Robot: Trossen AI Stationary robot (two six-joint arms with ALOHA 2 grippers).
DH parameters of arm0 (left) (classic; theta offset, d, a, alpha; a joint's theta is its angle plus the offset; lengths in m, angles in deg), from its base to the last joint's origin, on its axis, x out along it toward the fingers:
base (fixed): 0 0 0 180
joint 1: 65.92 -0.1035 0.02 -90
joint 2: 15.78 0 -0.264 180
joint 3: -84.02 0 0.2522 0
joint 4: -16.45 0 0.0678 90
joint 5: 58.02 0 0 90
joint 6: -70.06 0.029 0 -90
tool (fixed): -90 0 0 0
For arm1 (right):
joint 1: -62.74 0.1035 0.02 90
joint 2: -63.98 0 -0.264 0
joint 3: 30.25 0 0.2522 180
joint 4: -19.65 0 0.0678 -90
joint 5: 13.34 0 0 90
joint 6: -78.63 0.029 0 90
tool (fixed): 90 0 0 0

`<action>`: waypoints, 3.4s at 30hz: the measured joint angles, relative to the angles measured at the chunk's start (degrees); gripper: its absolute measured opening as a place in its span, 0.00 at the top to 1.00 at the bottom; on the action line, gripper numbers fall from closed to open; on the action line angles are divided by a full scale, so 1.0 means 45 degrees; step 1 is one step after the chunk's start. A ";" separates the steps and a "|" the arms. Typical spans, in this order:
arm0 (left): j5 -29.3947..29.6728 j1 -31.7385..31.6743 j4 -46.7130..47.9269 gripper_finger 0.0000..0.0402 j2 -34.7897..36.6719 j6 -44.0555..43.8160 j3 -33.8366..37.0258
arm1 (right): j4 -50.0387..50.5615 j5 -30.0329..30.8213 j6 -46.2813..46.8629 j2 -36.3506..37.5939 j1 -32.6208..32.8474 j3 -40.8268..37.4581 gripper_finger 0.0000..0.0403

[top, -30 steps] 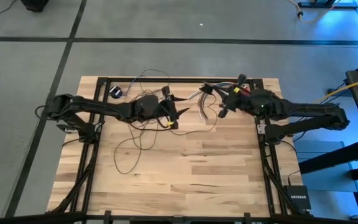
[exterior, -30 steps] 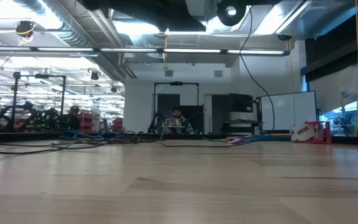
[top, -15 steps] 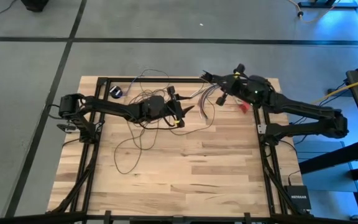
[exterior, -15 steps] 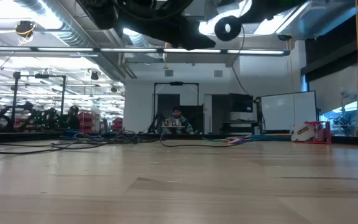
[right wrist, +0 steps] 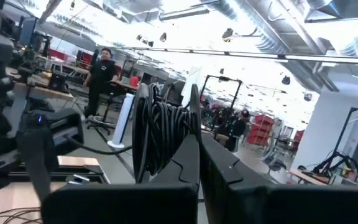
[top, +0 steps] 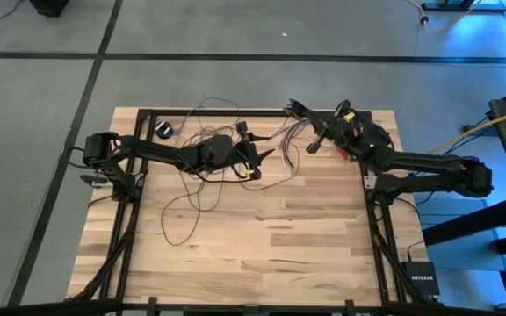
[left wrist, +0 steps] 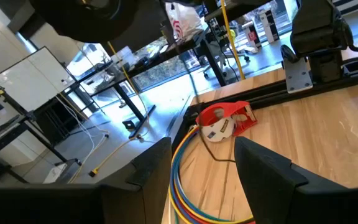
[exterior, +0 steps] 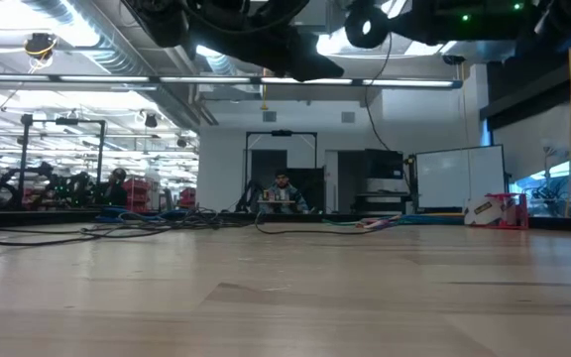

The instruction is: Coiling cords

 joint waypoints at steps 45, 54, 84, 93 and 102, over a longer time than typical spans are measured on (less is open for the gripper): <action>-0.0417 -0.0170 -0.2689 0.58 -0.3529 -0.1172 -0.2395 | 0.0064 -0.0654 -0.0229 0.0000 -0.0002 -0.0064 0.98; -0.0369 -0.0209 -0.2509 0.58 -0.3526 -0.0593 -0.2399 | 0.0210 -0.0654 -0.0316 0.0000 -0.0002 -0.0064 0.98; 0.1449 -0.0633 -0.1164 0.99 -0.3526 0.1184 -0.2375 | 0.0300 -0.1361 -0.0282 0.0000 0.0003 -0.0064 0.98; 0.4071 -0.0633 -0.0668 0.99 -0.3227 0.2712 -0.2370 | 0.0820 -0.1989 -0.0614 0.0000 0.0003 -0.0064 0.98; 0.4945 -0.0641 0.0438 0.99 -0.1836 0.2755 -0.1879 | 0.2119 -0.3096 -0.1158 0.0006 0.0003 0.0164 0.98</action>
